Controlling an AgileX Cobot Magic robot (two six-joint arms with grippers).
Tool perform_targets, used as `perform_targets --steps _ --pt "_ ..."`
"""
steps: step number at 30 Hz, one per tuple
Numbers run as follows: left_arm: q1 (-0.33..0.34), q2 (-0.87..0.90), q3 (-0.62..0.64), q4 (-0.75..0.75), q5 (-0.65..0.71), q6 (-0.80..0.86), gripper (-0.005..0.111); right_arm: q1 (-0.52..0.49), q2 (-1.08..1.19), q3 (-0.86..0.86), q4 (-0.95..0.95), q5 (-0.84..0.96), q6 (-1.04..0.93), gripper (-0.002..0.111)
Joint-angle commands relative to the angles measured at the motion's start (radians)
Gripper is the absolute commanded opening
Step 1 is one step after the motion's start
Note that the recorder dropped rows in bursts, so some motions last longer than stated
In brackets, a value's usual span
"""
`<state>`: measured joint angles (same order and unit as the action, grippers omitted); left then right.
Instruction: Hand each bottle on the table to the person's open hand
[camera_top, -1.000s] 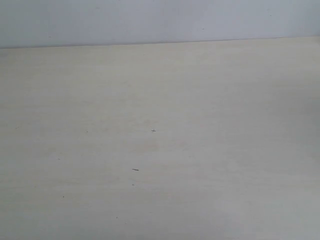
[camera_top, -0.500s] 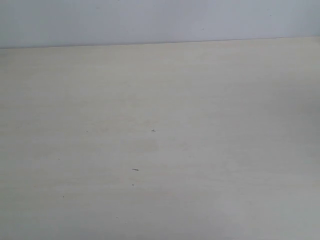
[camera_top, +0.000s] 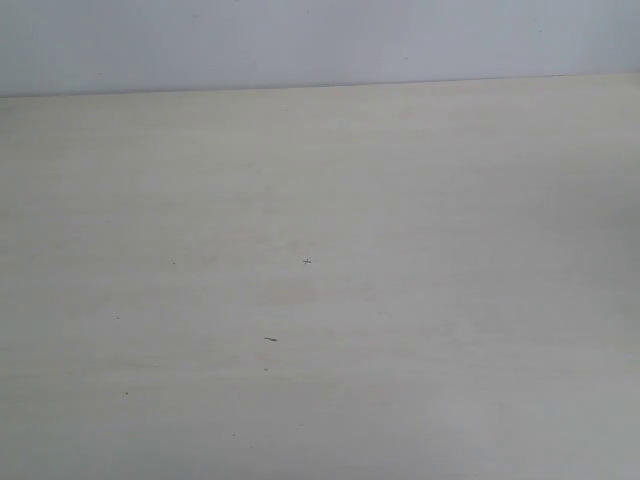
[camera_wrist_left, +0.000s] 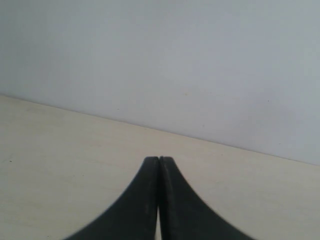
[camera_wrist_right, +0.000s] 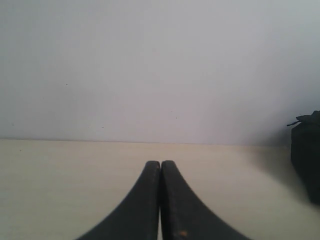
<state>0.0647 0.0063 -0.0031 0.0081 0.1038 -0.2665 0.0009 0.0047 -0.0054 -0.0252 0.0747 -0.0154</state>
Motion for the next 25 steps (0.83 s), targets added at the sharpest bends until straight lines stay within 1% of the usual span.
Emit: perform_targets --steps 1,25 --pt "-0.006 -0.006 0.003 -0.008 -0.008 0.005 0.002 -0.007 -0.005 0.005 -0.001 0.001 0.001 0.000" --pt "-0.006 -0.006 0.003 -0.008 -0.008 0.005 0.002 -0.007 -0.005 0.005 -0.001 0.001 0.009 0.000"
